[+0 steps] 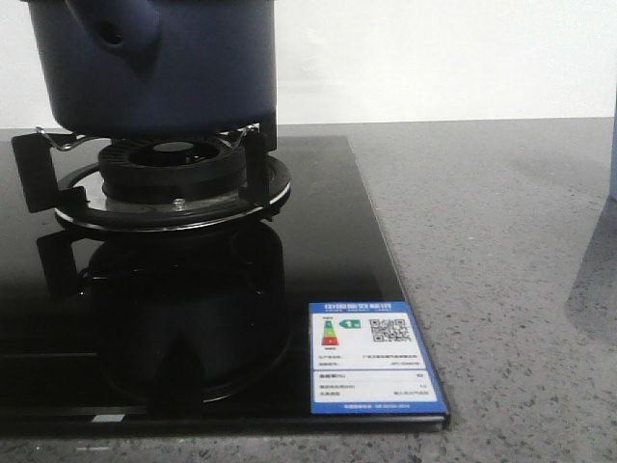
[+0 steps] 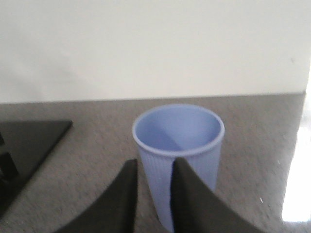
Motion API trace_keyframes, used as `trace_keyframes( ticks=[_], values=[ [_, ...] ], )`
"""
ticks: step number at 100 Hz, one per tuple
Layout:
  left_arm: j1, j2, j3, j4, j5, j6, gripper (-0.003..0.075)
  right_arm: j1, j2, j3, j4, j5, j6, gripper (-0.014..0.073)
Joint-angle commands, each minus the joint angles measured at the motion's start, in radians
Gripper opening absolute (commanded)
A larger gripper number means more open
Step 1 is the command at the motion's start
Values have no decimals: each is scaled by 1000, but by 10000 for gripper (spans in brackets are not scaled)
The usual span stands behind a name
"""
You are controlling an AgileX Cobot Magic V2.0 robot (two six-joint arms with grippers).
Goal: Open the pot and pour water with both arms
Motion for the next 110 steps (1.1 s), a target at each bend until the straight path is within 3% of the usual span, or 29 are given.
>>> trace_keyframes(
  ticks=[1,32,48,67,94,110],
  values=[
    [4,-22,-25,-19,-2,-35,-17,27,-19,-59,0,-154,9,-60],
    [4,-60,4,-23,-99,-35,-16,147,53,-331,-15,124,9,-49],
    [-14,-174,135,-23,-233,-5,-16,155,51,-358,-18,124,7,-49],
    [-86,-419,407,-25,-465,53,-16,155,4,-284,-19,135,7,-49],
    [-104,-746,770,-112,-503,53,-16,155,-152,-76,-19,95,7,-49],
    [-104,-847,870,-156,-506,53,-16,155,-211,-2,-19,95,7,-49]
  ],
)
